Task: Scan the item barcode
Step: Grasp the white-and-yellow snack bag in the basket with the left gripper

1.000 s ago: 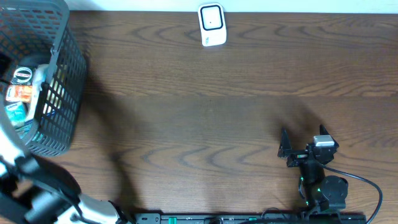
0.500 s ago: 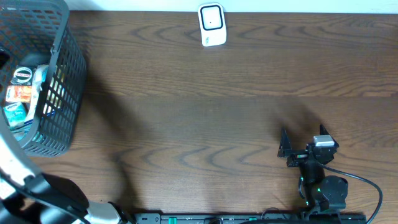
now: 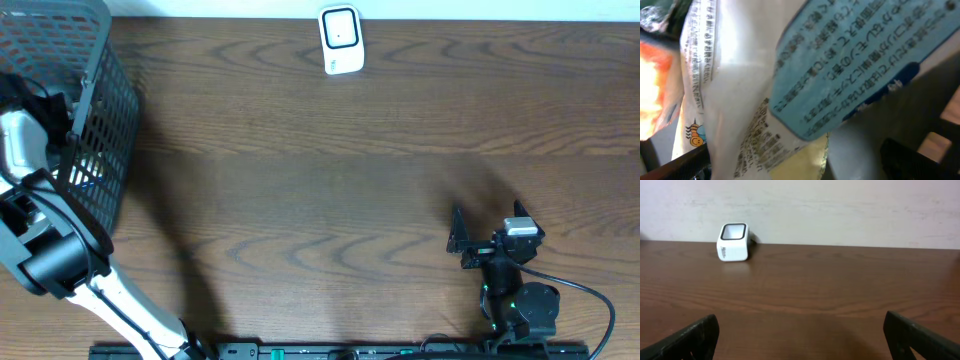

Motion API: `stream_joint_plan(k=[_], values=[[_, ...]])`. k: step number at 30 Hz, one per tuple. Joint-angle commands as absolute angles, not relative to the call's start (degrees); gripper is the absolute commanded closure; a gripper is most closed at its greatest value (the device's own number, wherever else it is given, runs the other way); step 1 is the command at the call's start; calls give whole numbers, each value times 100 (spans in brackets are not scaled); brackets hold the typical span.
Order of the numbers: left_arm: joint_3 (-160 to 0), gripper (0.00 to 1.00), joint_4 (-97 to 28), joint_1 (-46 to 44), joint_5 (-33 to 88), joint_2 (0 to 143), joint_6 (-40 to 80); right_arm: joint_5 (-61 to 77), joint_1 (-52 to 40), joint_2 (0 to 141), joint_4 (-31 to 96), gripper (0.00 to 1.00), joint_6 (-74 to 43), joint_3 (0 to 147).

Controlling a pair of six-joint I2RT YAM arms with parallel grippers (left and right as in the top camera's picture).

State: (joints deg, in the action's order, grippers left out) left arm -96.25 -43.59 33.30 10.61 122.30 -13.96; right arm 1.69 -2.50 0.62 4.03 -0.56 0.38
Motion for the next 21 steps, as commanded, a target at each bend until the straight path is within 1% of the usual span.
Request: stream_joint_plan(k=[1,4,7,8,11,12,13,14,15,16,19,21], values=[[-9583,2,-4287,3068,416,12787,-1686,161,-309,32,427,1,-14,30],[-9583,2,-4200,3017,-266,13045,-1538,161,-309,32,427,1,-14,30],[-9581,2,-4215,3039,-364,13316,-1531,161,-309,32,429,1,-14,30],[-9581,0,-4213,3046,-370,13393,-1503,161,-309,32,427,1,-14,30],[-9588,52,-4123,3070,-375,13456,-1271,161,-309,32,427,1,-14,30],[-9609,61,-4108,3070,-377,13443,-1229,161,-309,32,427,1,-14,30],[-9627,69,-4108,3070,-377,13437,-1229,161,-309,32,427,1,-14,30],[-9640,73,-4110,3072,-377,13428,-1227,161,-309,32,429,1,-14,30],[-9640,85,-4110,3074,-377,13419,-1210,161,-309,32,429,1,-14,30],[-9640,92,-4108,3083,-377,13410,-1170,161,-309,32,427,1,-14,30],[-9727,93,-4110,3122,-375,13369,-666,161,-309,32,427,1,-14,30],[-9828,93,-4110,3177,-368,13214,-36,158,-309,32,427,1,-14,30]])
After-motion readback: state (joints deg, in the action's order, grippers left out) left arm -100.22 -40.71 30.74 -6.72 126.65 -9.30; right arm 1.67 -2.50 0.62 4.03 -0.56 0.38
